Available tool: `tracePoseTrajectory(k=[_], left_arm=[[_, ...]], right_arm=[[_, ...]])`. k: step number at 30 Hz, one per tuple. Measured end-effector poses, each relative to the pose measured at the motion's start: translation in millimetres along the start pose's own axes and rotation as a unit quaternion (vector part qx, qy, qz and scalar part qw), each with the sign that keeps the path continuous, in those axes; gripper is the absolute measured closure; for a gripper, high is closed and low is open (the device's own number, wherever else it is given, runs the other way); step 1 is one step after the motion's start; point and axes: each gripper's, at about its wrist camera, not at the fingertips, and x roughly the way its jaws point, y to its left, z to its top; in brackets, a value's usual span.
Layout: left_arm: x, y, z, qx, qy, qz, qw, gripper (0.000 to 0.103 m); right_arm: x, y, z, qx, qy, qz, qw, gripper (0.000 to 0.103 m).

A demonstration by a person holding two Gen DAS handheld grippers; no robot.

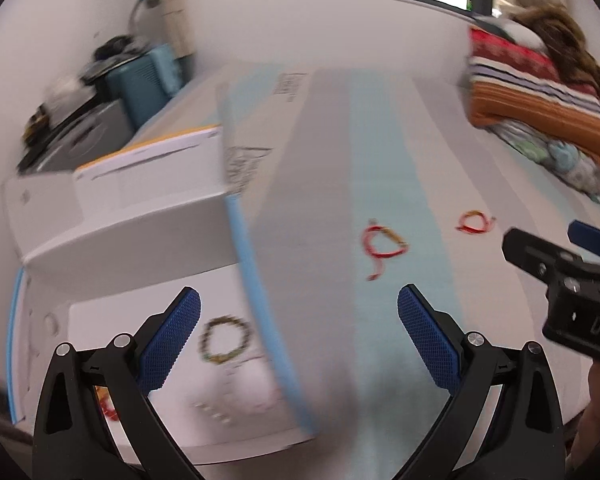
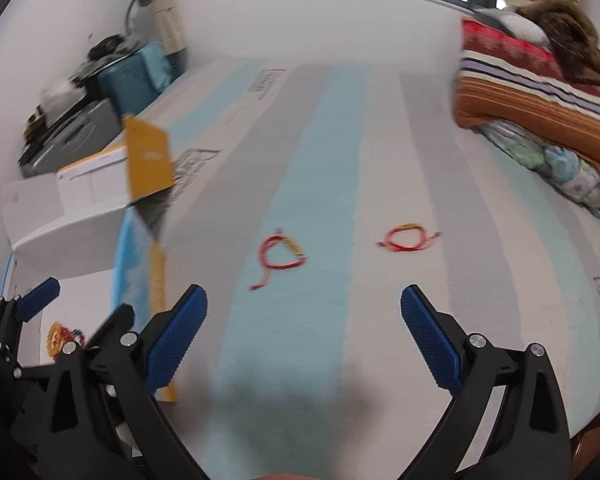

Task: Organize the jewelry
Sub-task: 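Move both tools back toward the two red string bracelets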

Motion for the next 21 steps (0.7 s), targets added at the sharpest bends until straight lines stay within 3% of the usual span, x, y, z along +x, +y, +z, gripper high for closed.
tracePoseTrajectory(k=[6, 11, 18, 21], left_arm=[[20, -54, 14, 0.028, 0.005, -0.021, 0.9994, 0.006], [50, -79, 21, 0.036, 0.019, -0.032, 0.9987, 0.006], [115, -100, 27, 0.012, 0.039, -0.05, 0.9979, 0.006], [148, -106, 28, 0.014, 0.052, -0.039, 0.9978, 0.006]], right_arm=[[15, -57, 11, 0.052, 0.029, -0.023, 0.998, 0.009], [36, -89, 19, 0.056, 0.037, -0.028, 0.997, 0.009], [83, -118, 14, 0.064, 0.04, -0.033, 0.997, 0.01], [115, -128, 12, 0.081, 0.052, -0.035, 0.995, 0.01]])
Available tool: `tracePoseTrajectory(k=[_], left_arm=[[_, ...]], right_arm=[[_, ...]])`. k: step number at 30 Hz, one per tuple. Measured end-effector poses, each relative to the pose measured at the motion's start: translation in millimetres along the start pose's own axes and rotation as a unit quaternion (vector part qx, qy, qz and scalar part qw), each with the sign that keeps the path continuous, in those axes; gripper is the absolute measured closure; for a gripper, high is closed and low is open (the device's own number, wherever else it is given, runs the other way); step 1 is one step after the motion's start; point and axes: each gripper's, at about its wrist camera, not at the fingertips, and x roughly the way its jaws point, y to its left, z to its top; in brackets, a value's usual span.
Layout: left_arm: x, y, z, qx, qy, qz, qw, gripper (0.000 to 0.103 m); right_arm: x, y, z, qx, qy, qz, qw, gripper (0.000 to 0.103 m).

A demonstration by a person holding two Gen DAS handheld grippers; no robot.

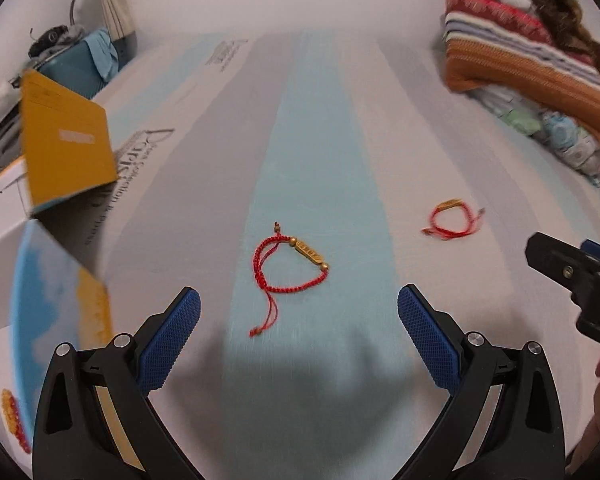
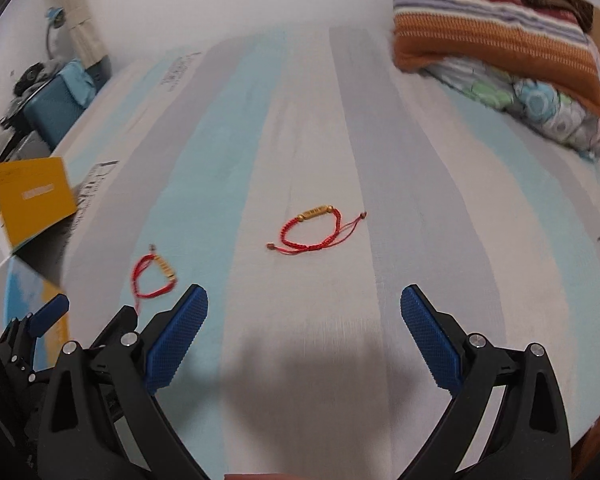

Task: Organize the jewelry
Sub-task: 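Move both tools back toward the two red string bracelets, then grasp a red string bracelet with the left tool while the right tool grasps the other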

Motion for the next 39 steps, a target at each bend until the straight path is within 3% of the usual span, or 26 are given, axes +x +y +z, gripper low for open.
tracePoseTrajectory(k=[14, 20, 22, 27, 30, 39], left_arm=[[83, 13, 19, -0.032, 0.031, 0.015, 0.9989, 0.006], [96, 20, 20, -0.042, 0.036, 0.007, 0.9984, 0.006], [98, 20, 20, -0.045, 0.037, 0.009, 0.9983, 0.006], [103, 18, 16, -0.045, 0.036, 0.021, 0.9981, 0.008], [104, 21, 15, -0.052, 0.034, 0.026, 0.9977, 0.016], [101, 22, 14, -0.052, 0.03, 0.037, 0.9975, 0.038]], right_arm=[[86, -10, 35, -0.005, 0.032, -0.005, 0.999, 0.014], [117, -26, 42, 0.019, 0.04, -0.007, 0.999, 0.015], [125, -29, 42, 0.023, 0.044, -0.007, 0.999, 0.021], [143, -37, 40, 0.047, 0.057, -0.018, 0.997, 0.028], [147, -38, 38, 0.046, 0.059, -0.03, 0.997, 0.034], [145, -45, 37, 0.057, 0.059, -0.054, 0.995, 0.068]])
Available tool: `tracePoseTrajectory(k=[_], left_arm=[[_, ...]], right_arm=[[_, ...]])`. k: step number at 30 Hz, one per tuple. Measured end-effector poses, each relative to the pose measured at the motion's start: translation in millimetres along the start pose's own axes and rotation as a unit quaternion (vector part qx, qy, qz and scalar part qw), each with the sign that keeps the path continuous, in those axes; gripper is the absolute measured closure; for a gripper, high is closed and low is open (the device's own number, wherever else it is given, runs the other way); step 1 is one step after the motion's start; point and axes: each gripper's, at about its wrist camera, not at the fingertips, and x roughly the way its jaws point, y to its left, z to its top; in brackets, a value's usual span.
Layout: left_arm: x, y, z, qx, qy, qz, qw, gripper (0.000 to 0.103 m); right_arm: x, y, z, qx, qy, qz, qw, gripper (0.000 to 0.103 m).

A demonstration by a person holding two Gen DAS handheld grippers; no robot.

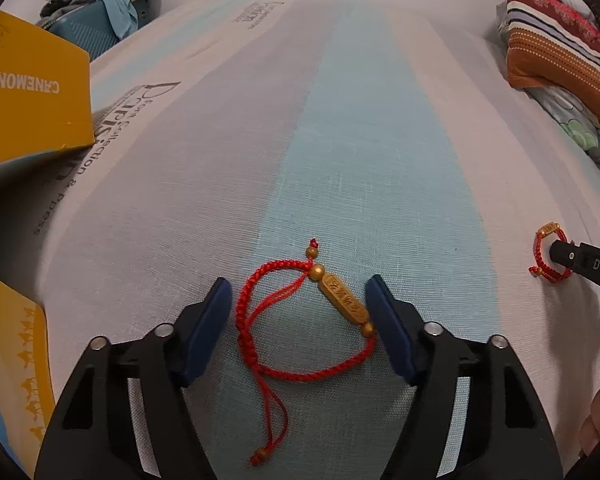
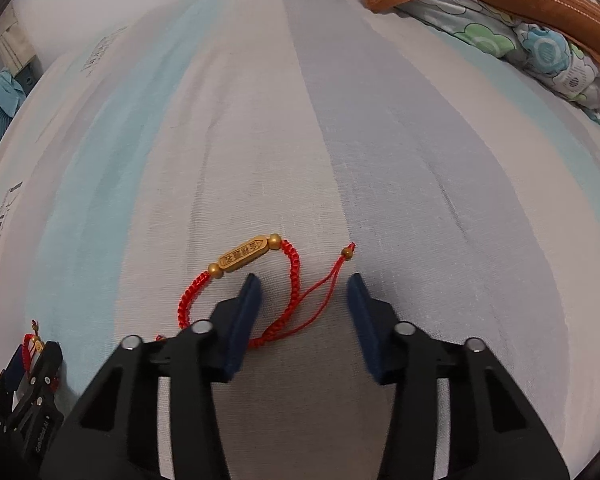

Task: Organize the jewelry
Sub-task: 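Grasp a red string bracelet with the left tool while the right tool grasps the other, then carry both red string bracelets over the white box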

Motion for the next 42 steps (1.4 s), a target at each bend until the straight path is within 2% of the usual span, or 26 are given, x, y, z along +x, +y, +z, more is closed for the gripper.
tracePoseTrajectory(k=[2, 6, 7, 11, 13, 21, 28, 33, 42], left_arm=[[-1, 0, 0, 0.002, 0.001, 0.005, 1.0, 0.045], [-2, -4, -1, 0.016, 0.003, 0.018, 0.9997, 0.055], [-3, -4, -1, 0.015, 0.004, 0.017, 0.9997, 0.062], [-5, 0, 1, 0.006, 0.013, 0.013, 0.9998, 0.086], [-6, 4, 2, -0.004, 0.018, 0.008, 0.9998, 0.09], [-19, 11, 3, -0.014, 0.026, -0.022, 0.9993, 0.092], [-35, -1, -2, 0.006, 0.019, -0.032, 0.9993, 0.092], [-47, -7, -5, 0.02, 0.014, -0.039, 0.9989, 0.092], [-67, -16, -12, 0.039, 0.003, -0.047, 0.9981, 0.092]], right_arm=[[-2, 0, 0, 0.003, 0.002, -0.001, 1.0, 0.073], [-3, 0, -1, 0.001, 0.004, -0.008, 1.0, 0.092], [-4, 1, -2, -0.002, 0.004, -0.011, 1.0, 0.097], [-7, 2, -3, -0.006, 0.005, -0.013, 1.0, 0.098], [-8, -1, -2, -0.005, 0.008, -0.007, 1.0, 0.098], [-21, -7, -3, -0.003, 0.0, -0.008, 1.0, 0.098], [-45, -11, -13, -0.002, -0.017, -0.015, 1.0, 0.099], [-55, -24, -29, 0.024, -0.009, -0.003, 1.0, 0.099], [-83, -32, -50, 0.009, -0.027, -0.011, 1.0, 0.099]])
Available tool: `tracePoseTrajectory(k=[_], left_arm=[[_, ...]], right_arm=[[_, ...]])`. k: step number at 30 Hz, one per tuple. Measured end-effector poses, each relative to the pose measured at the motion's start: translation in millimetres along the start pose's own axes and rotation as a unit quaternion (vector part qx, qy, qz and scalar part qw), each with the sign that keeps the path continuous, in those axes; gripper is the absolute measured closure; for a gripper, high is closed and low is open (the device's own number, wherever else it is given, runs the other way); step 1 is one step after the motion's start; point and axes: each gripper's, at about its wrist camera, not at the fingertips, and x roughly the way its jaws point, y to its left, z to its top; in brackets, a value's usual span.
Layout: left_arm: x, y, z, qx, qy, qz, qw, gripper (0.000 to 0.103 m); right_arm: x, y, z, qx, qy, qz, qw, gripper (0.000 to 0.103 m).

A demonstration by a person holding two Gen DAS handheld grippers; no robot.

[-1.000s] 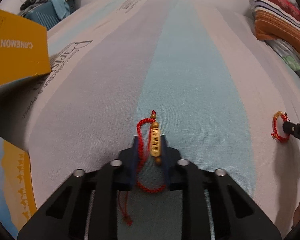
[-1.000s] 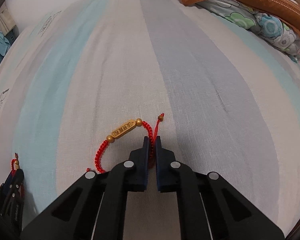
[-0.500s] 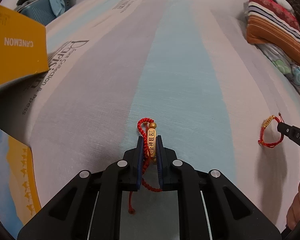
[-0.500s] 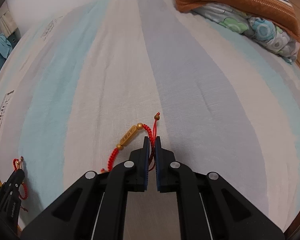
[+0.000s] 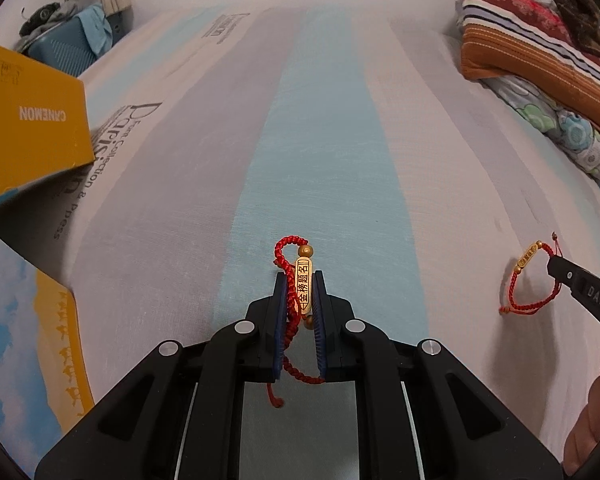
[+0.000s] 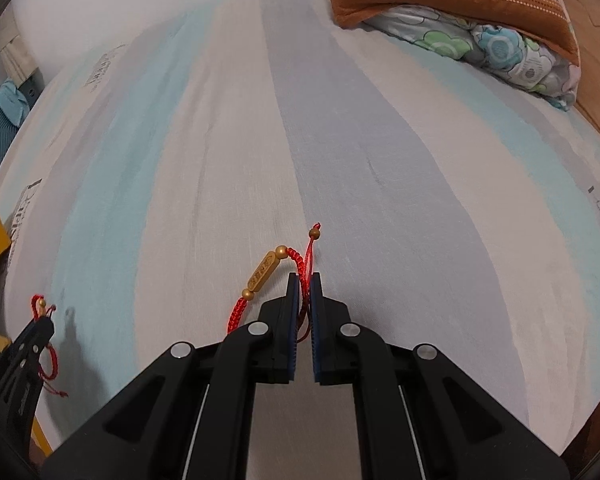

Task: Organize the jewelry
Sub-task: 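Carry both red string bracelets over the white box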

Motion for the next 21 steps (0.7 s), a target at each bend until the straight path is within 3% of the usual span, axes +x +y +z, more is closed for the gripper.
tracePoseTrajectory(k=[21], left_arm=[[-37, 3, -39, 0.014, -0.011, -0.006, 0.9998, 0.091]], right_arm=[[-42, 22, -57, -0.031, -0.018, -0.007, 0.999, 0.099]])
